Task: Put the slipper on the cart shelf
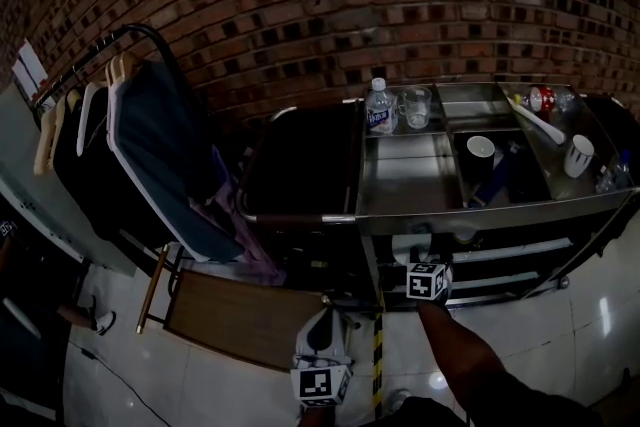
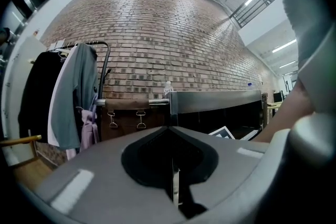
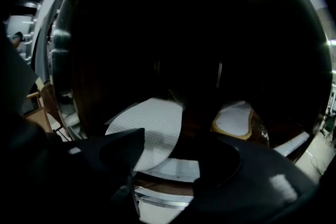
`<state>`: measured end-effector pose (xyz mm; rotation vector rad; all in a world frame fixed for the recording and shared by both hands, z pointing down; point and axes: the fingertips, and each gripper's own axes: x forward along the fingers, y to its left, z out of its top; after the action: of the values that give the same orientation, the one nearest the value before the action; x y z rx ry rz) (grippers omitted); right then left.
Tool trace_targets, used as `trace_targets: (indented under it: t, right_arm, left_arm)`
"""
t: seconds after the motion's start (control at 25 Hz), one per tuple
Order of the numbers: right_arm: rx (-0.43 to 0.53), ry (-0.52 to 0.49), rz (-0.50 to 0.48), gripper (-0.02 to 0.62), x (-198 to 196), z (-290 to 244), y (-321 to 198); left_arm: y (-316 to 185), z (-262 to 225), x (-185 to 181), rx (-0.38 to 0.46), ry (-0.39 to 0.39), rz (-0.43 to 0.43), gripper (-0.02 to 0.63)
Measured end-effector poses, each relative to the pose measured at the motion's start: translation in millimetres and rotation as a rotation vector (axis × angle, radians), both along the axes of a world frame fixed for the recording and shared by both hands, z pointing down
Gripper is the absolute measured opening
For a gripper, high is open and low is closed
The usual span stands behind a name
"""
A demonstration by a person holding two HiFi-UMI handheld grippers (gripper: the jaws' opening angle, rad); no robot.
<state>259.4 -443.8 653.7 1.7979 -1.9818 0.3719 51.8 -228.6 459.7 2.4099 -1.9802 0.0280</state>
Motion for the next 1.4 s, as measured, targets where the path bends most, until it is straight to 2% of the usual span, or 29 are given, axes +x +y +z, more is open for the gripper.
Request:
trace_targets:
  t: [0.04,0.16,0.24,0.32,0.36,0.4,0.6,0.8,1.16,1.4]
  right_arm:
    - [0.029,0.014,-0.015,0.297,0.7,-8.2,1.7]
    - [0.158,0.032,-0.048,0.289,4.5,-44.7,17.9]
    - [0.241,0.012,-0.086,0.171,2.5,-73.6,40.1]
    - [0.296,-0.026,-0.135,0.102,-4.3,-98.7,66.2]
    - [0.316,-0.050,-0.158,0.027,-8.2,-109.3,79.8]
    - [0.333,-0.072,-0.179,0.003,-11.6,-119.7,93.6]
    - [0.446,-0.154,-0.244,0.002,-23.0,-175.7,165.7]
    - [0.504,-0.130,-0.291,0.002,-37.2,-201.7,214.2]
    - [0.517,-0.127,-0.266,0.002,-33.7,-209.6,233.7]
    - [0.543,-0.035,-0.261,0.002,-31.0,-222.8,241.3]
  left_arm:
    - [1.5,2.5,-1.2,-0.002,0.001,-0.001,0.015]
    - [5.7,-1.4,2.0,-0.002,0.014,0.007,0.015]
    - [8.9,-5.1,6.0,-0.002,0.022,0.017,0.015]
    - [11.5,-6.8,9.9,-0.001,0.024,0.033,0.015]
    - [12.7,-7.2,12.5,0.001,0.025,0.043,0.015]
    - [13.9,-6.6,15.9,0.003,0.027,0.055,0.015]
    - [18.3,-14.6,35.5,0.030,0.029,0.111,0.015]
    - [18.5,-33.9,46.8,0.056,0.027,0.145,0.015]
    - [16.2,-34.1,49.8,0.069,0.007,0.174,0.015]
    - [20.0,-44.8,51.8,0.073,0.005,0.170,0.015]
